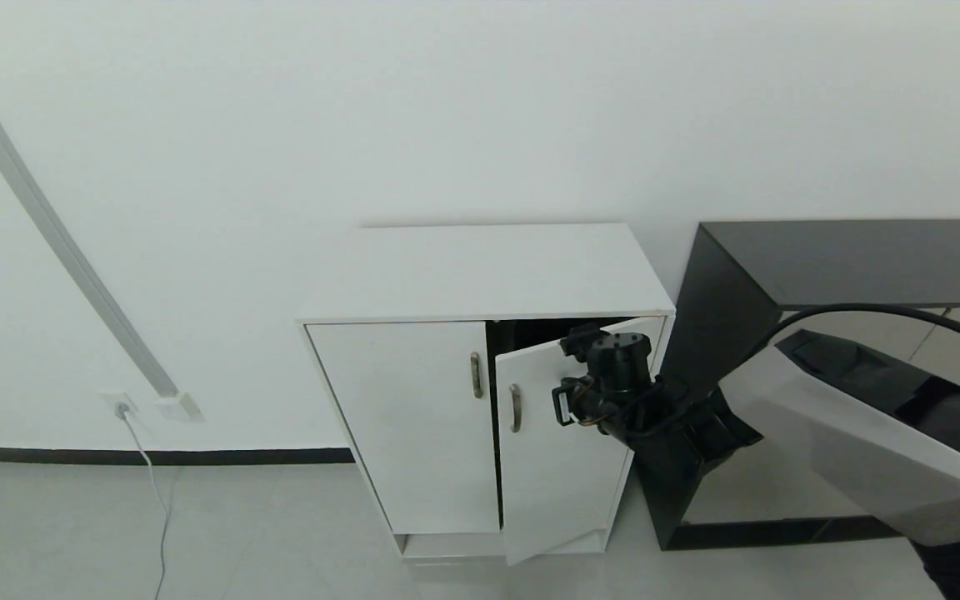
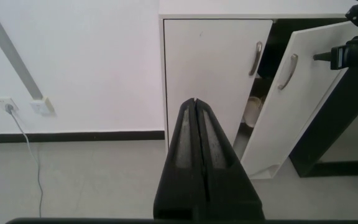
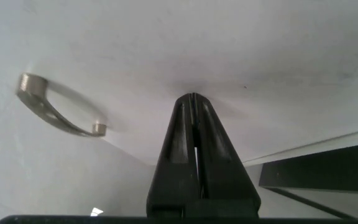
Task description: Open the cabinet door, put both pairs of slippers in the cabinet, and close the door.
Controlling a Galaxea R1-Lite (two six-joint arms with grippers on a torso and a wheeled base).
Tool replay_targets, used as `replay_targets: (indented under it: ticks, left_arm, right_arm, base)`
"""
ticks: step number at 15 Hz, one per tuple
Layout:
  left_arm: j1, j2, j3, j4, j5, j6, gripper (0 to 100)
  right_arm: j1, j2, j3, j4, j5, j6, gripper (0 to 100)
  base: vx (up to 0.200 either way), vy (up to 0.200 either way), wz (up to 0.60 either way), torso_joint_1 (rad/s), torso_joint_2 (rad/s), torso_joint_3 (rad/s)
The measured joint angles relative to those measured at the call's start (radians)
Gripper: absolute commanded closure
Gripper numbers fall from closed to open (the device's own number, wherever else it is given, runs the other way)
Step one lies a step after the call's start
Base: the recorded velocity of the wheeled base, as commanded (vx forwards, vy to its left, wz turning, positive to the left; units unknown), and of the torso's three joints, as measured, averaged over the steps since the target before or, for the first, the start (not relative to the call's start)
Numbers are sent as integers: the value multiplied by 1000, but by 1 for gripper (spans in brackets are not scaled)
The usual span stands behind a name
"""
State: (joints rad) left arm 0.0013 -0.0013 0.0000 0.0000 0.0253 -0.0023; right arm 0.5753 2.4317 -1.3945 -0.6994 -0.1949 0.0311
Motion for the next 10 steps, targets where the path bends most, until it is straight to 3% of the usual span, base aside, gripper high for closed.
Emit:
replay_targets:
  ticks: [10]
  left_arm:
    - [0,0,0,0,2,0,100]
  right_arm:
    - [-36,77,-207,121,-2,3,100]
  base:
    - [0,0,0,0,0,0]
